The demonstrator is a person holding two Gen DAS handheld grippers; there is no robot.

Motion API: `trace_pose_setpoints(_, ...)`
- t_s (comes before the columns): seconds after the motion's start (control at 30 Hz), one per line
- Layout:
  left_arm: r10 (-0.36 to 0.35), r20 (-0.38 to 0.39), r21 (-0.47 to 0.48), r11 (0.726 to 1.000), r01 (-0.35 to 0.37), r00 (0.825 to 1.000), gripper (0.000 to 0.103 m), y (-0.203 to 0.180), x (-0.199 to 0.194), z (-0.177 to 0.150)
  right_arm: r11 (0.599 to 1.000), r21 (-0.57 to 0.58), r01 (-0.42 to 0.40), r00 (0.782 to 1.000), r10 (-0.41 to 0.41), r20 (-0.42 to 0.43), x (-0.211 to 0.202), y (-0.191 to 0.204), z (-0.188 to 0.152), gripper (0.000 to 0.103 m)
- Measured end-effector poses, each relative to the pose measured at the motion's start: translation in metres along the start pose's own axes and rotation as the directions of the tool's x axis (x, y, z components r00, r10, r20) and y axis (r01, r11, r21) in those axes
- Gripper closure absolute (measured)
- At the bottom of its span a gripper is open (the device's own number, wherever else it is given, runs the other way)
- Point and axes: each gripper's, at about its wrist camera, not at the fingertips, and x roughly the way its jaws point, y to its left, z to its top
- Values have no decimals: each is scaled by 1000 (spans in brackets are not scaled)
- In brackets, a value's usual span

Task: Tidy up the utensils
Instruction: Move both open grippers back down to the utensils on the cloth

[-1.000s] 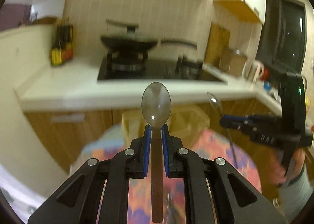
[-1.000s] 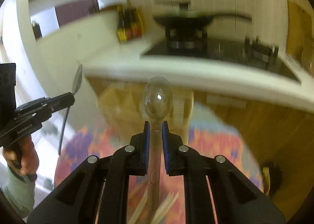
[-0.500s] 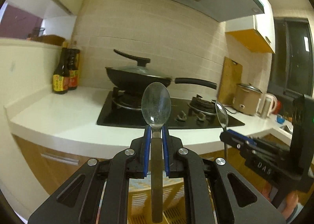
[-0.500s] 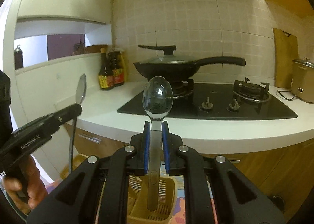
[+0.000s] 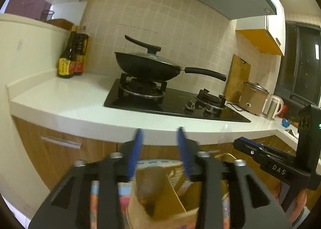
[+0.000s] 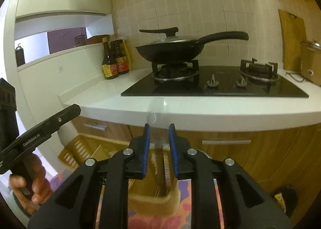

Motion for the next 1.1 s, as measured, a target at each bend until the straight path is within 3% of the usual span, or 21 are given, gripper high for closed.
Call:
trace_pose_setpoints(0.13,-21,-21,-19,1000,21,1000,55,2,-27,-4,999,31,-23,999,24,-33,-23,-1,-9,84)
trace_pose_setpoints(0.2,-26,-26,-20,999,25,999,47,1,-40,-6,999,44,-20,999,22,-41,-40,1,-15,76)
trace_pose_setpoints(0.27,-29,-34,-20,999,28,999,46,0,-58,-10,999,49,-16,998,19,-55,-55,4,-21,67)
trace_pose_setpoints(0.57,-66,-94,16,998,68,993,42,-16,-124,-37,999,41,-16,988,22,-150,-106,27,-57,67)
trace_pose_setpoints(0.8,-54,-172,55,996,64,984,42,-25,-151,-70,997,83,6,967,16,-255,-117,33,-96,67)
trace_pose_setpoints(1.0,-15,-311,9,1000,18,950,44,-10,-147,-105,991,125,52,936,-4,-352,-111,27,-132,67)
trace_pose_setpoints(1.1,-14,-405,-18,1000,7,914,50,1,-137,-128,985,148,84,906,-14,-422,-98,21,-151,67)
